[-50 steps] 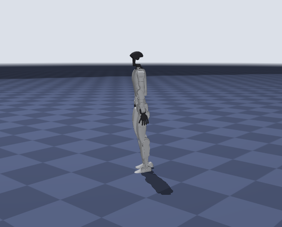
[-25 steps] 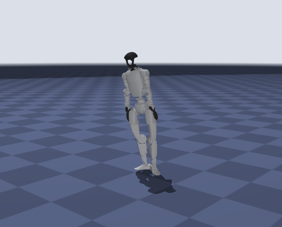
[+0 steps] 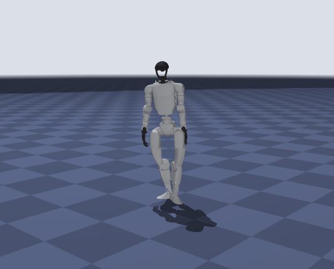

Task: Upper body actions

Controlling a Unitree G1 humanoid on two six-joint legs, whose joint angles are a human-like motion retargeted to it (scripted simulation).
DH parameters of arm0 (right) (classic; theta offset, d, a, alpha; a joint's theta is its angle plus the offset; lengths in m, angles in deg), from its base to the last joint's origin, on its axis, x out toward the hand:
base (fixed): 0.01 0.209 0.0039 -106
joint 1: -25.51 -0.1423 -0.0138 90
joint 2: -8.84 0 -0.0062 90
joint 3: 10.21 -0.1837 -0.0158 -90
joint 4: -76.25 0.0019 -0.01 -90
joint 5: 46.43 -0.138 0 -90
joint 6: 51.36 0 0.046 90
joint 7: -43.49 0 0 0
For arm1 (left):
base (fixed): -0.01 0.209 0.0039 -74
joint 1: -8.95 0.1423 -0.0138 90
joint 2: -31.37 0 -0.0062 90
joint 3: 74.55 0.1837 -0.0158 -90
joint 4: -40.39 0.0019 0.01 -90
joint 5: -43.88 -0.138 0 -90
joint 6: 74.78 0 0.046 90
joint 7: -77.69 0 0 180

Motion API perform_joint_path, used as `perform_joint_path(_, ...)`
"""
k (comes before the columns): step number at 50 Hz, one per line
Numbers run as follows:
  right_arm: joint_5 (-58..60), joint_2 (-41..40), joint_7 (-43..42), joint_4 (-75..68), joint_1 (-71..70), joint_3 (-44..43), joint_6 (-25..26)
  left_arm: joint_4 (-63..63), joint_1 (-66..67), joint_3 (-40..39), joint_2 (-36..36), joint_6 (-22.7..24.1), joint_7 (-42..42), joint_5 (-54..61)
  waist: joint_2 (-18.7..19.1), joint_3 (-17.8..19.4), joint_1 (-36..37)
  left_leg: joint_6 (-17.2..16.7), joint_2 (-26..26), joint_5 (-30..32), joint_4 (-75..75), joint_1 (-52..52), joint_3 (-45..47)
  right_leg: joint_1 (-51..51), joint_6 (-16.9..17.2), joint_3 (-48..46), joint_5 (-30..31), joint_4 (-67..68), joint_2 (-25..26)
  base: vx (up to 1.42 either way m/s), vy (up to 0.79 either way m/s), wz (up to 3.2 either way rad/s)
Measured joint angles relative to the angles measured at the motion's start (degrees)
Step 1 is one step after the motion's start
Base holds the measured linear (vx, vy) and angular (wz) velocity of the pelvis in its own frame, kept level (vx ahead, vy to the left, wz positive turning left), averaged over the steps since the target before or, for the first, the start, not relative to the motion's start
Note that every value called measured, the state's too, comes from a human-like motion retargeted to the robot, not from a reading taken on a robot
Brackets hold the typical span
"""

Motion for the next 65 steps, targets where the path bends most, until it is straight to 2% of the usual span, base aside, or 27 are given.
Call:
perform_joint_path(3,-0.21,-0.11,-0.1,0.26,0.38,0.34,-0.18,-0.55,-0.58,1.06,0.04,-0.17,0.61,-0.67,2.3,0.85,-0.4,0.66,2.27,-0.1,0.41,-0.46,-3.64,0.3,-4.48,1.21,3.97,5.0,-0.53,-0.1,0.17,0.93)
perform_joint_path(5,-0.36,-0.15,-0.24,0.31,0.46,0.96,-0.3,-0.68,-1.13,1.28,0.03,-0.12,0.68,-1.24,4.5,1.76,-1.04,0.87,4.69,0.01,0.83,-0.7,-6.39,-0.92,-9.09,6.19,5.68,10.85,-1.34,-0.11,0.17,0.98)
perform_joint_path(7,0.07,-0.27,-0.41,0.3,0.5,1.77,-0.38,-0.7,-1.33,1.39,-0.05,-0.05,1.04,-1.5,5.7,2.53,-1.71,1.1,5.98,0.17,1.02,-0.9,-8.73,-4.22,-10.82,15.17,6.3,18.19,-2.74,-0.09,0.14,0.91)
perform_joint_path(10,1.52,-0.91,-0.65,0.4,0.74,2.97,-0.45,-0.06,-1.46,1.3,-0.52,-0.34,1.76,-1.94,4.6,3.0,-2.82,1.71,4.63,0.61,0.53,-1.31,-11.55,-13.0,-8.18,36.27,7.29,26.43,-1.71,-0.07,0.07,0.93)
perform_joint_path(12,2.1,-1.43,-0.99,0.52,1.09,3.66,-0.65,0.68,-1.46,1.13,-0.93,-0.58,1.71,-2.23,4.23,3.11,-4.17,1.94,4.37,0.98,0.64,-2.08,-14.24,-15.77,-6.39,44.34,6.79,27.22,0.73,-0.05,0.03,1.16)
perform_joint_path(17,2.81,-2.19,-1.31,-0.06,1.7,4.83,-0.87,1.99,-1.42,0.96,-1.76,-1.21,1.59,-2.65,2.59,3.63,-6.15,2.2,2.87,1.64,0.84,-3.21,-20.02,-17.2,-4.24,50.9,2.42,20.19,2.09,-0.01,0.0,1.07)
perform_joint_path(20,3.21,-1.94,-1.57,-0.89,2.22,4.91,-0.76,2.05,-1.1,1.05,-1.82,-1.26,1.51,-3.02,0.19,3.93,-5.97,2.52,-0.15,1.75,0.48,-2.78,-22.38,-17.26,-1.34,55.5,1.32,12.91,2.33,0.05,-0.01,0.86)
perform_joint_path(22,3.41,-1.68,-1.74,-1.52,2.42,4.87,-0.6,1.99,-1.0,1.09,-1.9,-1.34,1.67,-3.14,-1.81,4.68,-5.29,2.8,-2.66,1.74,0.08,-1.61,-23.46,-17.07,1.23,60.07,2.8,7.93,2.53,0.1,-0.02,0.72)
perform_joint_path(23,3.5,-1.61,-1.8,-1.78,2.5,4.85,-0.52,1.93,-0.97,1.08,-2.0,-1.38,1.78,-3.17,-2.63,5.25,-5.0,2.91,-3.71,1.72,-0.1,-0.8,-24.11,-16.86,1.53,62.28,5.46,5.48,2.87,0.12,-0.04,0.57)
perform_joint_path(25,3.83,-1.6,-1.77,-2.41,2.58,4.97,-0.38,1.74,-0.84,0.65,-2.39,-1.58,2.17,-3.41,-3.8,5.69,-3.73,2.69,-4.72,1.53,-0.33,0.5,-24.64,-14.94,1.08,62.47,5.02,3.9,3.03,0.17,-0.06,0.32)
perform_joint_path(27,4.29,-1.7,-1.24,-3.22,2.37,4.17,0.1,1.98,-1.19,0.57,-2.69,-2.17,2.73,-4.17,-4.21,5.51,-1.8,2.41,-4.99,1.34,-0.08,0.8,-25.41,-14.49,1.63,57.14,6.17,3.15,1.37,0.17,-0.07,0.4)
perform_joint_path(28,4.51,-1.77,-0.97,-3.35,2.42,3.54,0.35,2.26,-1.27,0.72,-2.53,-2.35,2.55,-4.31,-3.81,5.06,-1.22,2.32,-4.71,1.32,0.14,0.46,-26.38,-14.0,1.52,59.36,6.24,2.36,2.12,0.1,-0.05,0.55)
perform_joint_path(32,4.64,-1.92,-1.3,-1.96,2.02,3.16,-0.28,2.28,-0.86,0.09,-1.23,-0.74,0.83,-2.13,-3.38,4.82,0.76,1.87,-4.34,0.94,0.21,0.77,-26.85,-12.58,1.25,57.96,6.56,0.6,2.42,0.08,-0.07,0.29)
perform_joint_path(38,4.74,-2.55,-0.19,0.18,0.97,5.0,-0.33,2.88,0.08,-0.24,-0.85,-1.15,1.48,-3.4,-2.12,2.04,-2.28,0.9,-3.37,1.04,-0.05,-0.41,-28.57,-12.65,0.76,56.02,6.4,-0.71,3.09,0.13,-0.05,0.35)
perform_joint_path(52,7.42,-3.14,0.89,3.05,1.34,7.18,-1.94,1.22,-1.14,0.45,-1.64,-1.1,0.68,-1.45,-1.5,2.44,-4.66,-1.68,-0.61,-0.99,1.29,0.19,-27.06,-13.17,-1.18,58.47,5.61,0.27,5.27,0.11,-0.13,-0.09)
perform_joint_path(58,6.18,-2.34,0.18,0.04,1.04,5.0,-0.85,-1.62,-1.56,-2.8,-0.64,-0.29,-1.19,2.49,-3.2,3.84,-5.69,-2.98,0.88,-3.48,9.87,-1.81,-27.45,-13.56,-0.81,61.17,5.78,1.42,3.9,0.1,-0.14,-0.36)
perform_joint_path(60,6.0,-1.93,-0.02,-0.62,1.07,4.29,-0.59,-2.32,-1.67,-3.77,-0.13,-0.02,-0.82,4.33,-4.27,4.06,-5.24,-2.14,0.78,-3.69,13.92,-3.55,-29.64,-14.04,-0.43,63.32,6.31,1.6,2.69,0.06,-0.06,-0.87)
perform_joint_path(62,6.0,-1.56,-0.35,-1.01,1.05,3.82,-0.24,-2.79,-1.78,-4.17,0.12,0.11,-0.52,5.23,-4.78,4.54,-3.51,-1.91,-0.85,-3.89,15.88,-4.99,-35.88,-14.6,-0.26,66.87,6.99,1.77,2.63,0.04,-0.03,-1.45)
perform_joint_path(65,5.81,-1.1,-0.95,-1.32,0.96,3.74,0.12,-3.59,-1.33,-3.98,0.06,0.35,-0.66,5.0,-4.32,5.71,0.22,-6.41,-5.76,-3.92,14.18,-5.07,-52.76,-15.36,-0.23,73.21,8.15,2.28,4.56,0.0,0.01,-2.09)
